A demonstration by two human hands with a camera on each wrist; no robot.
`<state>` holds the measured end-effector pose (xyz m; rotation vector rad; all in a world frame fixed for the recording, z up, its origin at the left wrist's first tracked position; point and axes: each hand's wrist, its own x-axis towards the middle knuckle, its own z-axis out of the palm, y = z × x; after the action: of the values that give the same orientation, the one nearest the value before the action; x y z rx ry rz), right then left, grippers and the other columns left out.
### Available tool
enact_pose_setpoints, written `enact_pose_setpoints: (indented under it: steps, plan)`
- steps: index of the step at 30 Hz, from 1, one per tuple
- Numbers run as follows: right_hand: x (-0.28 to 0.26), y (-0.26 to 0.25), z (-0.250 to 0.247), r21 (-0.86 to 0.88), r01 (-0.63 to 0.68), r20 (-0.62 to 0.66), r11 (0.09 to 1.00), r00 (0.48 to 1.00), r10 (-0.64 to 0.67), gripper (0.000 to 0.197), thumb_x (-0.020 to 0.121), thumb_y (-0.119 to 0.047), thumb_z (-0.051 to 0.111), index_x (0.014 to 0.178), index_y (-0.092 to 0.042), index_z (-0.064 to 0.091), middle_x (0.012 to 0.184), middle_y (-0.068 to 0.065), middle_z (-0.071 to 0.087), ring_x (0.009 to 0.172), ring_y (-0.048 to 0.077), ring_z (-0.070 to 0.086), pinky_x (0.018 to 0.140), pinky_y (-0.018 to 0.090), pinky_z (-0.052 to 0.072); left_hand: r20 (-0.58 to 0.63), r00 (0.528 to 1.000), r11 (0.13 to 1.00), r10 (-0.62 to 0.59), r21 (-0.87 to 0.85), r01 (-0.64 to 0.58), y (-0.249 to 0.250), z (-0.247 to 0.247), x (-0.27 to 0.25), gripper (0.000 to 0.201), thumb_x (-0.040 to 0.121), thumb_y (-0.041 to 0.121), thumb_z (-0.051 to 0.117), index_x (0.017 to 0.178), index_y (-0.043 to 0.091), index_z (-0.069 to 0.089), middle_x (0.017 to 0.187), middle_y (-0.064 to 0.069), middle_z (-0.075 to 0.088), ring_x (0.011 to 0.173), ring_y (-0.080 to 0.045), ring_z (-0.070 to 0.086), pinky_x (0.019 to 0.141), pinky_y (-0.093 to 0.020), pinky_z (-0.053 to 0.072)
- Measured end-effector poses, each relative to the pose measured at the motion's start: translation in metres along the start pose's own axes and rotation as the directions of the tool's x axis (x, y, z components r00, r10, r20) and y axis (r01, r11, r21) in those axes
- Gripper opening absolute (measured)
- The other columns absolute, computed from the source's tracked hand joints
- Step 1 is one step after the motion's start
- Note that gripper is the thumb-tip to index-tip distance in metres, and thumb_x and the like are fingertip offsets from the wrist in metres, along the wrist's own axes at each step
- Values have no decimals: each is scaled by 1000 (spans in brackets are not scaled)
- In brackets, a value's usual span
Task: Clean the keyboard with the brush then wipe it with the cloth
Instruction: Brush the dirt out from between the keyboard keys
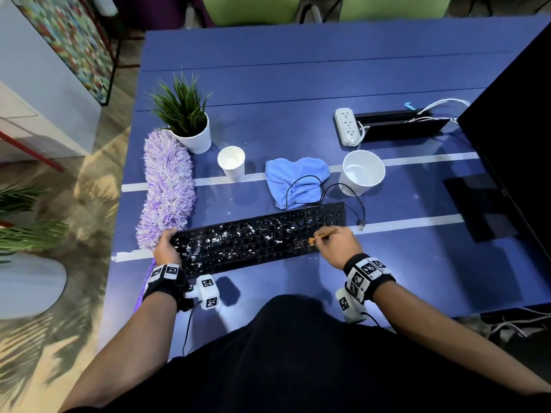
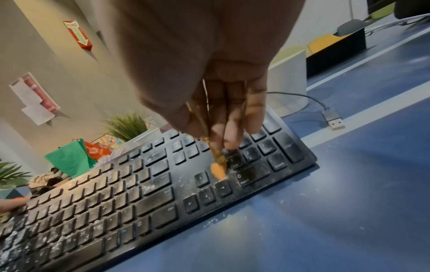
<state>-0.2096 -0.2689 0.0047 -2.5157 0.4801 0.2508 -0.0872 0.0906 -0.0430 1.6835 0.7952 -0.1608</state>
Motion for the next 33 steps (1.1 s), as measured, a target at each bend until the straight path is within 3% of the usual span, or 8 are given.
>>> enact_pose_setpoints:
  steps: [3,6,8,14,18,23,28,33]
  plan:
    - [1,6,1,55,-5,-37,998,999,7,24,92,-28,54,89,-17,75,101,-9,71,88,10,66,83,24,53,53,998,1000,-23,-8,23,5,-3,-3,41,91,41,54,119,14,67,105,-2,57,98,-15,50,93,-27,42]
    - [-3,7,5,10,41,129,999,991,-42,28,94,-31,50,92,-15,73,105,-7,70,93,13,66,90,28,52,24,997,990,-77,-118,79,-8,-5,13,33,61,54,63,83,34,77,96,-7,67,95,-27,63,99,-48,51]
    - [-5,7,3,56,16,118,998,993,-23,26,94,-30,51,96,-16,72,105,-6,70,92,13,66,90,30,53,38,994,981,-103,-159,108,-21,-5,27,29,55,54,64,74,35,76,94,-8,68,97,-32,65,96,-51,52]
    - [-3,11,-4,-106,-35,44,994,998,40,26,91,-31,50,90,-19,73,101,-1,72,92,22,66,80,31,55,64,985,961,-159,-216,170,-29,-11,38,32,55,54,70,76,31,78,89,-6,70,89,-29,65,96,-58,52]
    - [1,8,-4,55,-49,-26,997,998,51,26,93,-31,52,92,-18,74,105,-7,70,90,13,68,87,28,54,67,986,964,-153,-211,164,-40,-14,52,35,57,55,69,80,31,78,93,-7,71,99,-37,67,96,-59,51]
    - [-3,20,7,-38,-91,159,995,983,96,33,91,-35,48,78,-18,73,94,-1,72,82,19,68,78,33,57,51,990,967,-128,-214,136,-12,-10,16,28,53,52,65,68,32,76,82,-7,65,81,-27,60,90,-52,52]
    - [1,32,5,-30,-130,81,991,988,132,33,91,-36,50,83,-17,76,104,-14,69,92,11,67,88,30,54,42,988,957,-145,-247,151,0,-8,1,27,50,50,69,63,28,75,76,-5,66,78,-26,61,83,-48,54]
    - [-3,12,4,138,3,11,990,1000,-4,20,91,-28,58,93,-16,74,99,-9,70,87,9,66,89,23,52,43,991,966,-128,-223,134,-9,-7,13,28,52,53,68,67,30,75,78,-5,64,78,-27,59,87,-53,53]
